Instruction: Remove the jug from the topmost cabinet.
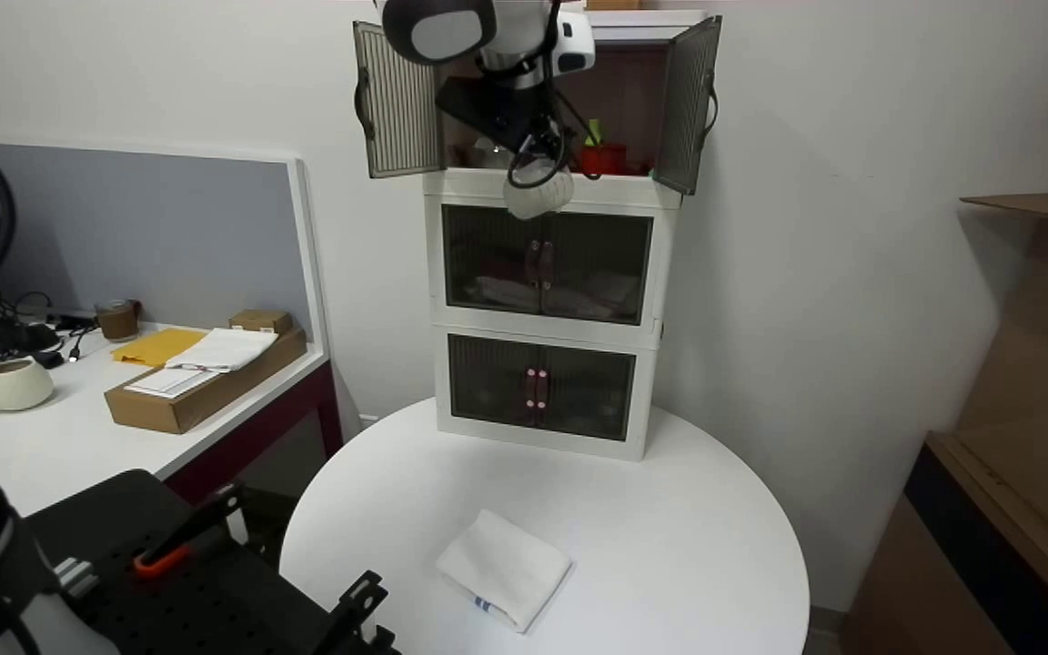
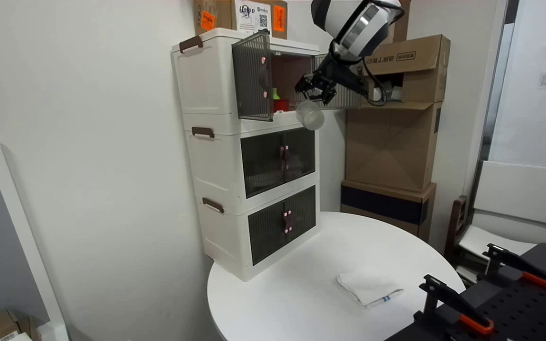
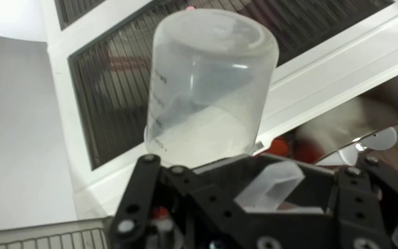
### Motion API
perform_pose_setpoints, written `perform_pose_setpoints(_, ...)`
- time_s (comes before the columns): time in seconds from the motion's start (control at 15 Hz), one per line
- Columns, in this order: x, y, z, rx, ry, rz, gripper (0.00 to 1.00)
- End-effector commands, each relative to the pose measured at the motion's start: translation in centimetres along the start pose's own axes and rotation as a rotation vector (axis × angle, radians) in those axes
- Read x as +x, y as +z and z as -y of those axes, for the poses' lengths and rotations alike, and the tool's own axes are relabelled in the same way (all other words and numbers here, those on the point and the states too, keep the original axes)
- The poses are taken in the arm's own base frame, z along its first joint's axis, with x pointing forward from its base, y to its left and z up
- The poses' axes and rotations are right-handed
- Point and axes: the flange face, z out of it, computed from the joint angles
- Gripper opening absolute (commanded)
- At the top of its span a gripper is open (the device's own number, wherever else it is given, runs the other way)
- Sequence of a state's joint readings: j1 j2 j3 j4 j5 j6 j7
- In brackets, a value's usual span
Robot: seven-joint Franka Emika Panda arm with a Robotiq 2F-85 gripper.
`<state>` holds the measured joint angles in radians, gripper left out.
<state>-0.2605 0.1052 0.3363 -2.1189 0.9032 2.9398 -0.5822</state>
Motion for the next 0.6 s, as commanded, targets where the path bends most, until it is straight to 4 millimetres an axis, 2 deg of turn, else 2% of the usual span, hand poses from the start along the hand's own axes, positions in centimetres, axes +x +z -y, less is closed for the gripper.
perform_pose_setpoints(0.0, -2.8, 0.2, -1.9, -0.074, 0.101, -0.008, 0.0)
perform_pose_setpoints(0.33, -7.5, 3.6, -6.9, -0.245, 0.146, -0.025, 0.0)
perform_pose_setpoints(0.53, -11.3, 6.5, -11.1, -0.369, 0.155, -0.024, 0.0)
